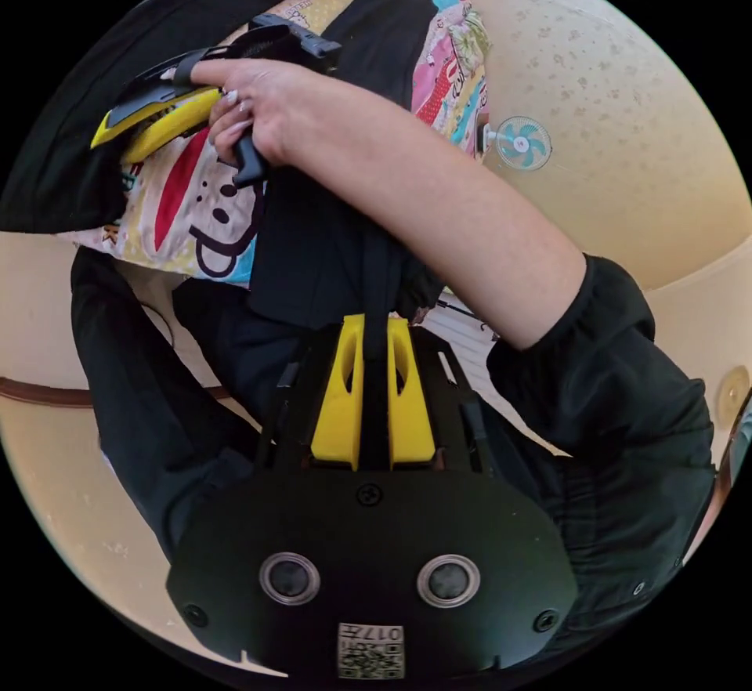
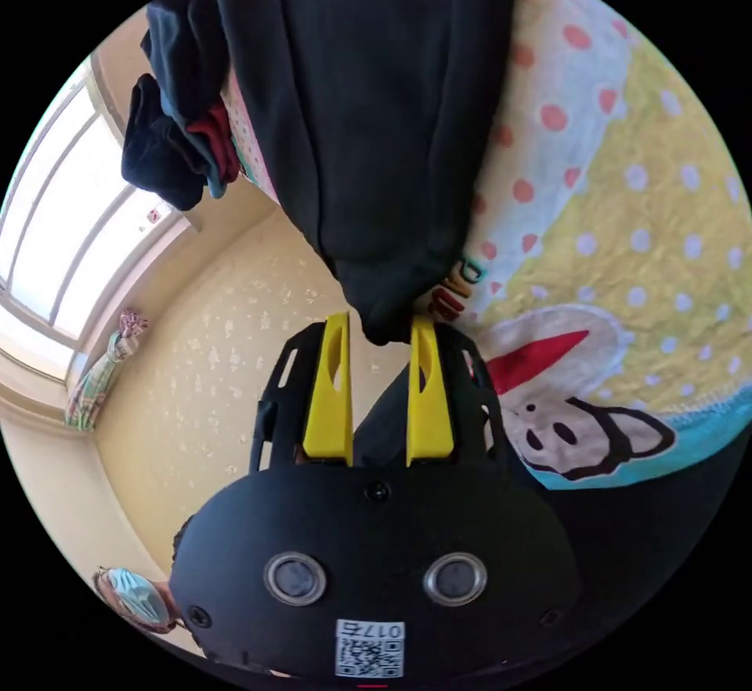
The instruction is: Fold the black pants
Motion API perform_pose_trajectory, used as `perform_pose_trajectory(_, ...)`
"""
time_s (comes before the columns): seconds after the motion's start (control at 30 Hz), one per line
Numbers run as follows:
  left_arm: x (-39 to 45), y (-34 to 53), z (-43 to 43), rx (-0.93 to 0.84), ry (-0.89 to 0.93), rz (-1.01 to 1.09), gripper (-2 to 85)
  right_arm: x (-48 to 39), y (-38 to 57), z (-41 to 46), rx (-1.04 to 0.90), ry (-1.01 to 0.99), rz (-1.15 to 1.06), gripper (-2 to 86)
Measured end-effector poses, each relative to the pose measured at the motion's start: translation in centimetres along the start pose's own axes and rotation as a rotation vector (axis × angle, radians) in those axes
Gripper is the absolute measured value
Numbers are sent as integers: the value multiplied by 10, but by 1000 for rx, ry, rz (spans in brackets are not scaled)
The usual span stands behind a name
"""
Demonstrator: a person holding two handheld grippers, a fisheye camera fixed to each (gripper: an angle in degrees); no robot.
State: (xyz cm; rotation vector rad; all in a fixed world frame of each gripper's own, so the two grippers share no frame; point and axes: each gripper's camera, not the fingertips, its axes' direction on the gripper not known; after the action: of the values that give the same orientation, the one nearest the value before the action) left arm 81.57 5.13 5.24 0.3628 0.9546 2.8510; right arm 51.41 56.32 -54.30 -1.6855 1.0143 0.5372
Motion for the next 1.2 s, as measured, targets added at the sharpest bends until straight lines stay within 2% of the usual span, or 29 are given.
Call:
perform_pose_trajectory(0.1,-2,4,-10,-28,15,11,51,2,16,16,-73,13,-37,40)
perform_pose_trajectory(0.17,1,6,-12,-47,20,32,51,4,32,23,-153,105,-37,34)
perform_pose_trajectory(0.23,5,7,-12,-65,54,57,51,20,48,37,-256,374,14,32)
perform_pose_trajectory(0.3,9,7,-10,-105,45,63,51,39,50,45,-284,512,61,40)
perform_pose_trajectory(0.37,13,8,-13,-121,26,65,51,52,49,49,-334,482,92,72)
perform_pose_trajectory(0.47,24,10,-26,-124,73,106,51,34,62,36,-345,339,1,114)
perform_pose_trajectory(0.57,39,13,-40,-118,106,156,50,-13,97,-21,-160,146,-203,122)
perform_pose_trajectory(0.63,48,14,-46,-124,91,169,50,-34,141,-99,106,-72,-388,123)
perform_pose_trajectory(0.67,54,15,-51,-125,60,175,50,-33,152,-120,180,-111,-425,123)
perform_pose_trajectory(0.7,60,16,-57,-107,11,176,50,-25,173,-161,337,-156,-463,123)
perform_pose_trajectory(0.73,62,17,-61,-98,-20,174,50,-6,188,-200,488,-138,-437,123)
perform_pose_trajectory(0.77,66,17,-68,-93,-66,177,51,7,193,-218,558,-109,-393,124)
perform_pose_trajectory(0.83,70,18,-77,-92,-63,171,51,63,203,-272,794,24,-158,133)
perform_pose_trajectory(0.93,74,21,-94,-72,8,150,50,124,208,-301,1006,-1,46,139)
perform_pose_trajectory(1.03,78,26,-116,-42,37,126,50,163,200,-298,1088,-74,152,138)
perform_pose_trajectory(1.1,82,28,-139,-20,62,110,50,169,190,-290,1091,-68,145,131)
perform_pose_trajectory(1.2,80,24,-174,5,171,69,50,160,187,-283,1124,-60,75,68)
